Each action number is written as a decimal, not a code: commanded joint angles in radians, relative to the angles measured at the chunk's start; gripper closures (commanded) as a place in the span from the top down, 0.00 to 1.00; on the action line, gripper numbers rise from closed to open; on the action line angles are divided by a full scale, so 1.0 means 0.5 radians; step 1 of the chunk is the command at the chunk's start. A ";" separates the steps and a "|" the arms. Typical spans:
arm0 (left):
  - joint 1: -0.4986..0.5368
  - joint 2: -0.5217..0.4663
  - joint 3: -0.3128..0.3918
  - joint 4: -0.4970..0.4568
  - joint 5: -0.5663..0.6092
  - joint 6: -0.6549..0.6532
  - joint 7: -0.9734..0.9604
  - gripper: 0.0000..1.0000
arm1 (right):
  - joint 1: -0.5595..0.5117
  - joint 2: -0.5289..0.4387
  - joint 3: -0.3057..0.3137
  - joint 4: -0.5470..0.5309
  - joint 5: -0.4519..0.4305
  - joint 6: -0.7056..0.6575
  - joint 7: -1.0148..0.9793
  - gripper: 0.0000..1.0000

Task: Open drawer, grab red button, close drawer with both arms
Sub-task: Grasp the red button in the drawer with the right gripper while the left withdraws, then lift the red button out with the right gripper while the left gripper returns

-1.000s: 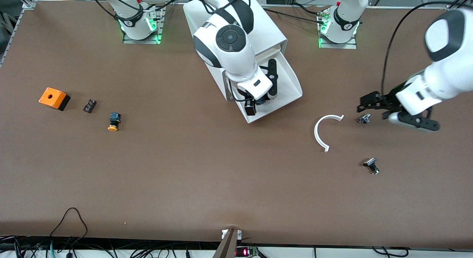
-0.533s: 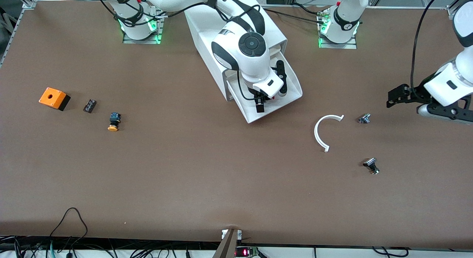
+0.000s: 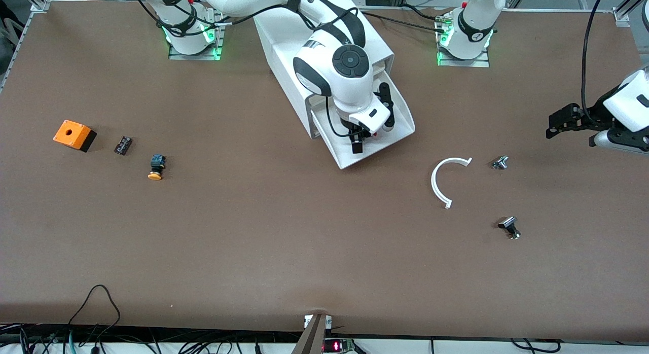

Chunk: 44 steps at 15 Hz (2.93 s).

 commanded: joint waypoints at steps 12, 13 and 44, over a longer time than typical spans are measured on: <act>0.013 -0.037 -0.031 -0.003 0.046 -0.053 0.033 1.00 | 0.053 0.036 0.003 0.001 -0.068 -0.009 -0.007 0.46; 0.013 -0.037 -0.031 -0.003 0.046 -0.053 0.033 1.00 | 0.056 0.033 0.003 0.001 -0.083 -0.012 -0.007 0.42; -0.542 0.426 -0.065 -0.260 0.018 0.639 -0.899 1.00 | -0.652 -0.528 -0.742 -1.716 0.248 1.076 0.319 0.26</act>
